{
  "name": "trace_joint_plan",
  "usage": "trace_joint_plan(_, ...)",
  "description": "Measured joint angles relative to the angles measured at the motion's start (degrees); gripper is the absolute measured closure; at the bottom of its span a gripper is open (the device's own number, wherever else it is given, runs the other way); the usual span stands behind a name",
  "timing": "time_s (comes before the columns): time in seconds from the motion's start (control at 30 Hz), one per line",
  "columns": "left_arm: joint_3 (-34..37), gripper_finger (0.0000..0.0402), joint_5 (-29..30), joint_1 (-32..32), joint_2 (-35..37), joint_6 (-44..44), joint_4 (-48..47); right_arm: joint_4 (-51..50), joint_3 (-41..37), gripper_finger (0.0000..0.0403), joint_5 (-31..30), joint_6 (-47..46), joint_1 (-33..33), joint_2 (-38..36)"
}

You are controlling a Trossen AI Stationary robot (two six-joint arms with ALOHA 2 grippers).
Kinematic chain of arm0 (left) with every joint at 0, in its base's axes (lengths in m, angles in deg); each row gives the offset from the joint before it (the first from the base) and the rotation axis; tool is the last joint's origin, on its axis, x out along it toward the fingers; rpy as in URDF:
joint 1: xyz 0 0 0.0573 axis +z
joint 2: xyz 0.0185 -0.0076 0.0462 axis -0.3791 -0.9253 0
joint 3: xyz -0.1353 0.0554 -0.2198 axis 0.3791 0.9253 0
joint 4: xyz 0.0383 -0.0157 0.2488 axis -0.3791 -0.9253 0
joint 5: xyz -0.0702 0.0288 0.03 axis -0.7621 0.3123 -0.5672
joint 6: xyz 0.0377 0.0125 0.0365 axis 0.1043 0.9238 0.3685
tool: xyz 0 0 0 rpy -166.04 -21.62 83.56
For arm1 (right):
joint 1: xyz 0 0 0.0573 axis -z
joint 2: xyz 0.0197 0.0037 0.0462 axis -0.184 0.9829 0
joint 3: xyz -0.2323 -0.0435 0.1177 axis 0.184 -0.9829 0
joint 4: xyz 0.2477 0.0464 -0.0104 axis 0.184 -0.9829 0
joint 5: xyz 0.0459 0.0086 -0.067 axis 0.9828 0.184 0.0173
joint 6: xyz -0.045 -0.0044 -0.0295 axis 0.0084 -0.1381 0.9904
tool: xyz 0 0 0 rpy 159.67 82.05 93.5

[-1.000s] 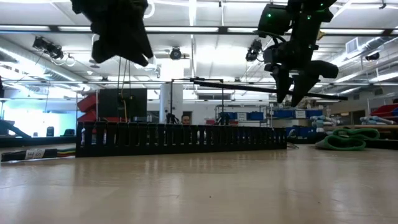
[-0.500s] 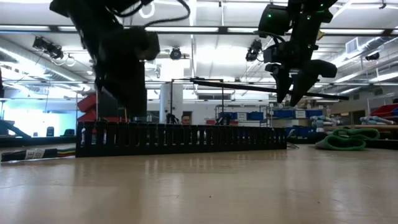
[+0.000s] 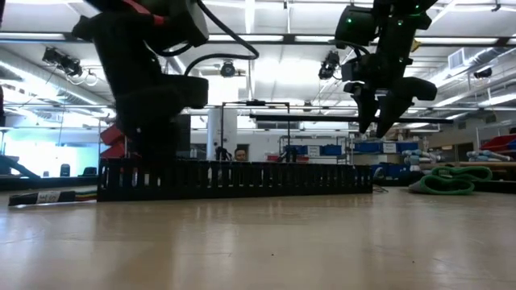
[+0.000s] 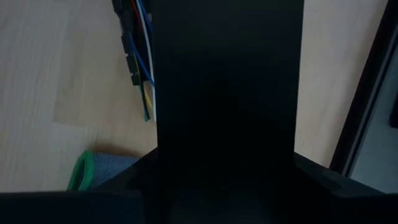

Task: Ziptie cables
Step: Insert the black cover of the black cable duct

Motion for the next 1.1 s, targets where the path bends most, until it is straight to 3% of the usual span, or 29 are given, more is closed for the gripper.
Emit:
trace_joint_plan(0.13,0.02,0.0397,-1.13,-1.55,0.03,2.82,-3.02,-0.29,0.0,0.0175,0.02,0.0,0.0,0.0)
trace_joint_plan(0.27,0.0,0.0401,-3.3,-4.51,0.12,6.23,-6.06,-1.26,0.0,0.0163,0.03,-0.25,0.0,0.0)
trace_joint_plan(0.57,-0.01,0.0401,-6.24,-12.99,0.55,7.04,-10.47,-2.63,0.0,0.0189,0.0,-0.55,0.0,0.02)
trace_joint_plan(0.77,0.09,0.0401,0.49,-15.64,1.2,-0.32,-13.44,-1.96,0.0,0.0166,0.16,-0.84,-0.06,0.02)
trace_joint_plan(0.9,-0.72,0.0401,3.24,-15.6,1.84,-4.89,-13.01,-1.38,0.0,0.0193,0.25,-0.98,-0.65,0.02)
trace_joint_plan(1.1,-3.1,0.0402,7.44,-15.62,1.98,-7.59,-13.01,-1.06,0.0,0.0194,0.31,-0.98,-1.64,0.02)
